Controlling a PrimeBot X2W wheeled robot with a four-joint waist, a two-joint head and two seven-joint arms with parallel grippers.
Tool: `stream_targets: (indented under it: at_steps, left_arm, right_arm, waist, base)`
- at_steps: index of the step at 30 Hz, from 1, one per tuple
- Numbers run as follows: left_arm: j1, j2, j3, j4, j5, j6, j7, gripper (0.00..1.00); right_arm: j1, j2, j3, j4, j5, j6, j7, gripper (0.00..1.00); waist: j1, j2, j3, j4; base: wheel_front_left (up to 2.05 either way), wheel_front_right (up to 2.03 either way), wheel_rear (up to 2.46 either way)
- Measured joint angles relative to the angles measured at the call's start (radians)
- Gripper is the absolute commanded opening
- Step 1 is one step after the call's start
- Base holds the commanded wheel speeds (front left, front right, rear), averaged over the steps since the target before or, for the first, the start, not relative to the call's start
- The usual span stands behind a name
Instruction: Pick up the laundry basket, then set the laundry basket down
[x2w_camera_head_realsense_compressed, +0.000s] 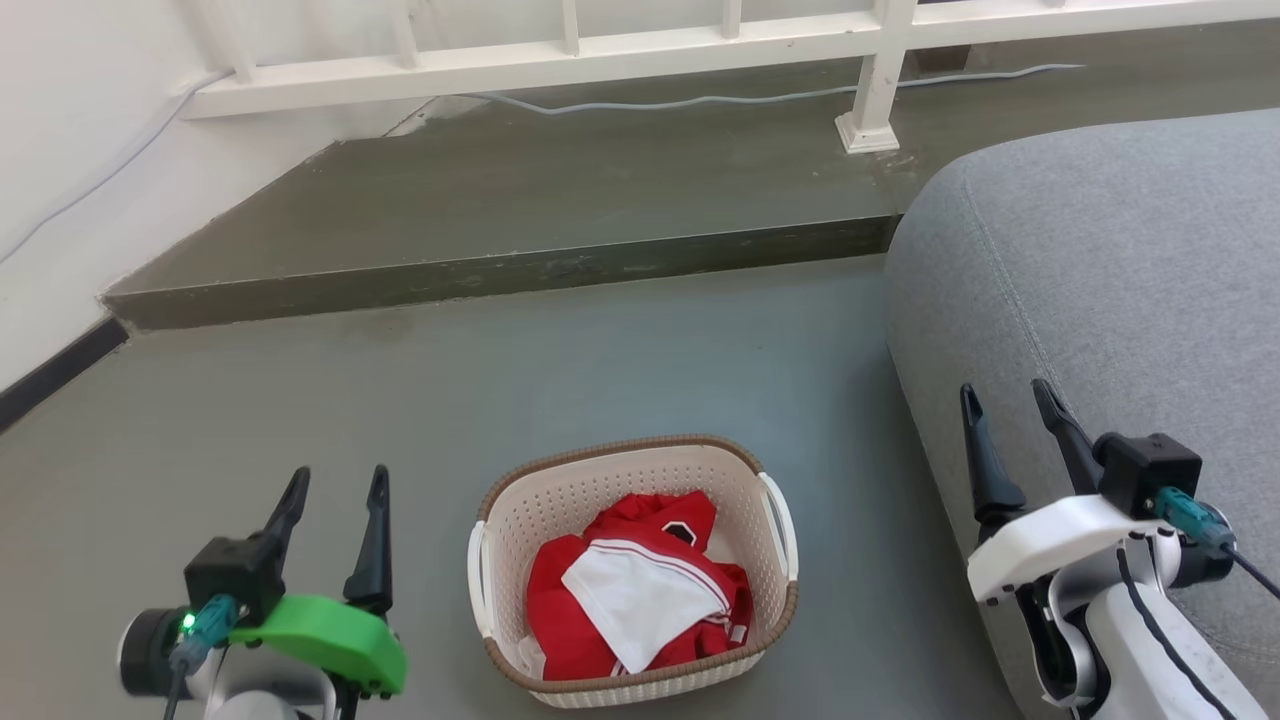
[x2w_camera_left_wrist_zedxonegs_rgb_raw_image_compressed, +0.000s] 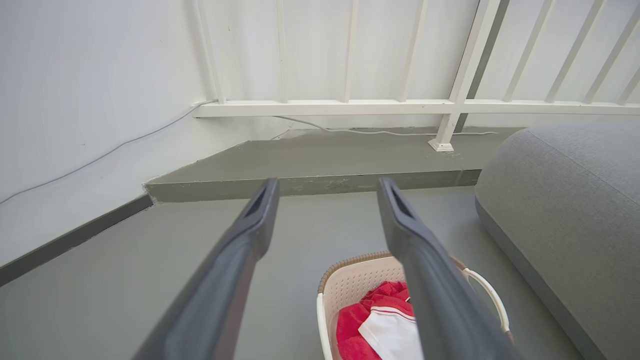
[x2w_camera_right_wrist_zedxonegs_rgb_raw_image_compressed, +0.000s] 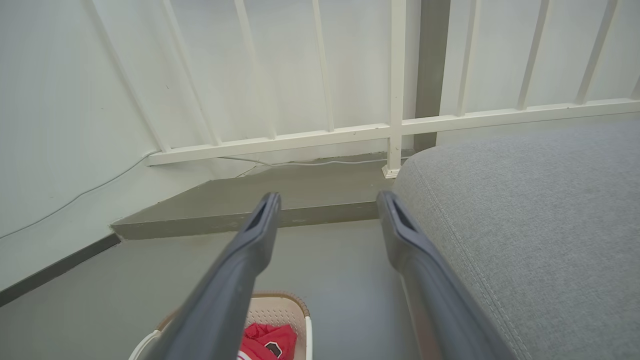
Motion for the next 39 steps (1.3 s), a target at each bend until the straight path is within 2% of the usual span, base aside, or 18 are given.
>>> stream_targets:
  at_steps: [9,39]
  left_arm:
    - [0.088,-0.007,0.074,-0.043,0.041,0.0,0.0,1.0]
    - [0.208,-0.078,0.17,-0.203,0.167,0.004,0.066,1.0]
  right_arm:
    - [0.047,0.002,-0.004,-0.026,-0.01,-0.007,0.0,1.0]
    - [0.082,0.001,-0.004,-0.084,-0.037,-0.017,0.0,1.0]
  waist:
    - [0.0,0.0,-0.009,0.004]
    - [0.0,0.0,-0.002,0.005]
  base:
    - [0.0,0.0,0.0]
    - [0.0,0.0,0.0]
